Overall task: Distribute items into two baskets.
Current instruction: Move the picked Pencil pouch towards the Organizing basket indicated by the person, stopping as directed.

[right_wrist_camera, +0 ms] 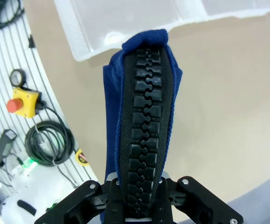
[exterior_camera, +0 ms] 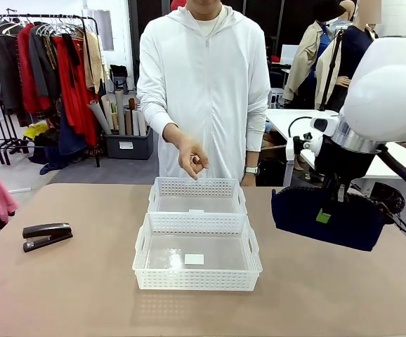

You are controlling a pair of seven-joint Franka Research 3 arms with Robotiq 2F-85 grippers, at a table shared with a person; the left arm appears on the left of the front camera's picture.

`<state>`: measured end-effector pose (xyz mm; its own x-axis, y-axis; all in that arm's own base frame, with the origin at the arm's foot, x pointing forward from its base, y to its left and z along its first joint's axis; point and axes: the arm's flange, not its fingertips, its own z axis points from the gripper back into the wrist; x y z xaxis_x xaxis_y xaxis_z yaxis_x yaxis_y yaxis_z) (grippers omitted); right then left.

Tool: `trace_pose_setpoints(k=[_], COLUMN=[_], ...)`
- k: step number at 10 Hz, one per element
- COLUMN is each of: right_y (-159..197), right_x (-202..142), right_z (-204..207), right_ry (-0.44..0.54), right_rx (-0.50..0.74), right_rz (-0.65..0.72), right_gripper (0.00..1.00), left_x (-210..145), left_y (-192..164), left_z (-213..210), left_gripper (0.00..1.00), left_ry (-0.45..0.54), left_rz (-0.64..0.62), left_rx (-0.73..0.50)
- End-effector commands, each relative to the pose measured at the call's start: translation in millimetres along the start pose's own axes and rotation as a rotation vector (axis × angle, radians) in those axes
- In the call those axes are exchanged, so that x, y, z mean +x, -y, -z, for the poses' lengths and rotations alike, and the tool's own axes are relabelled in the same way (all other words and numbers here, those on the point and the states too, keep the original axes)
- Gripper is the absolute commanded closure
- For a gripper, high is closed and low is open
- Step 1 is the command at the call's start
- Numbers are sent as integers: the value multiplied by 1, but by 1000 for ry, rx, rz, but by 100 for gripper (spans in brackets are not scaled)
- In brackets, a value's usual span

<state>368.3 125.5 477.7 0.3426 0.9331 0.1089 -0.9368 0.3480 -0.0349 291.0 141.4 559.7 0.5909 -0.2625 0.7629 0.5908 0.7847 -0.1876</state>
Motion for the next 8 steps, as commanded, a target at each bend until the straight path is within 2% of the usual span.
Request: trace_pose_setpoints(k=[1, 8], right_y=[0, -12], right_x=[2, 61], right_z=[5, 26], right_ry=[24, 60], right_rx=[28, 30], right_rz=[-87, -186], right_gripper=[100, 100], left_x=[1, 1], left_y=[-1, -1], left_z=[0, 0], left_gripper=[0, 0], left_ry=[10, 10], left_rz=[10, 10], left_rx=[-10, -10])
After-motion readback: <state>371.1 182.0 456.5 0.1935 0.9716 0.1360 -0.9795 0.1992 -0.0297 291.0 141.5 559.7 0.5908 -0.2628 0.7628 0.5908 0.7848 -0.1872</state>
